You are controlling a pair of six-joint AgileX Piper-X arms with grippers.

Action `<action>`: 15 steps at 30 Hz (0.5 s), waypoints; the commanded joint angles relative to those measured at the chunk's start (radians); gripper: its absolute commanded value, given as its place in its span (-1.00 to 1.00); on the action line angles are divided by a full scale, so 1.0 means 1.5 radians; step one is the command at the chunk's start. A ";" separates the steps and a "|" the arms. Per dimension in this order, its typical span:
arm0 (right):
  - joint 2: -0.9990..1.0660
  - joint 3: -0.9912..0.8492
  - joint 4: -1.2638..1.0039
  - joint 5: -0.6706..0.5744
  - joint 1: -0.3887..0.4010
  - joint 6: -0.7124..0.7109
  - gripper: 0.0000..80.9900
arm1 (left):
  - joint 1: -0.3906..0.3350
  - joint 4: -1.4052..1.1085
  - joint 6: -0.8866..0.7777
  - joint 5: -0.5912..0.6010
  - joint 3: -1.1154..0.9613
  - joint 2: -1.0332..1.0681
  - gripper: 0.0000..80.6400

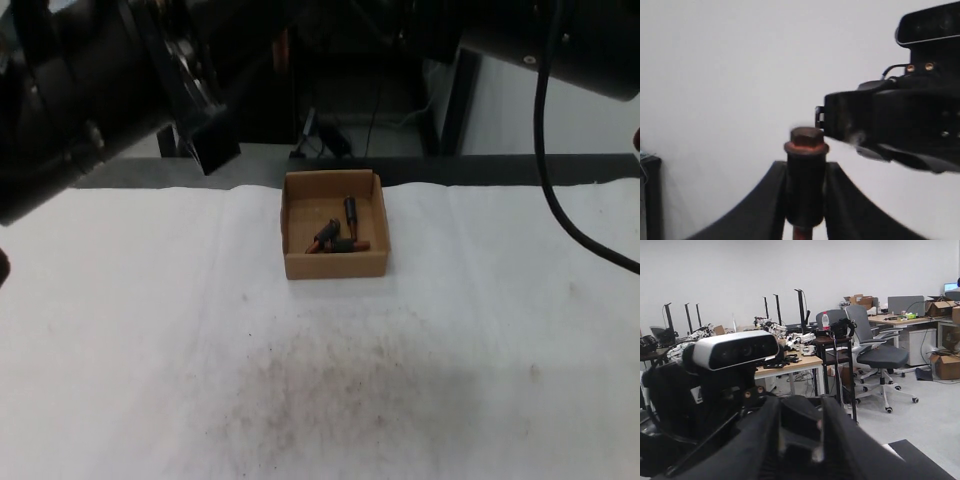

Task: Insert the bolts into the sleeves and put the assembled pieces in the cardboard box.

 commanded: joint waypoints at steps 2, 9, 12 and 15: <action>-0.003 -0.006 -0.001 -0.009 0.002 0.003 -0.13 | 0.022 -0.014 -0.005 -0.009 -0.007 0.000 -0.99; -0.003 -0.006 -0.007 0.001 0.000 0.003 -0.13 | 0.044 -0.012 -0.005 -0.016 -0.007 -0.009 -0.99; -0.003 -0.006 -0.016 0.019 -0.007 0.003 -0.20 | 0.045 0.030 -0.005 -0.044 -0.007 -0.009 -0.99; -0.003 -0.006 -0.016 0.026 -0.023 0.003 -0.75 | 0.045 0.099 -0.005 -0.044 -0.007 -0.007 -0.99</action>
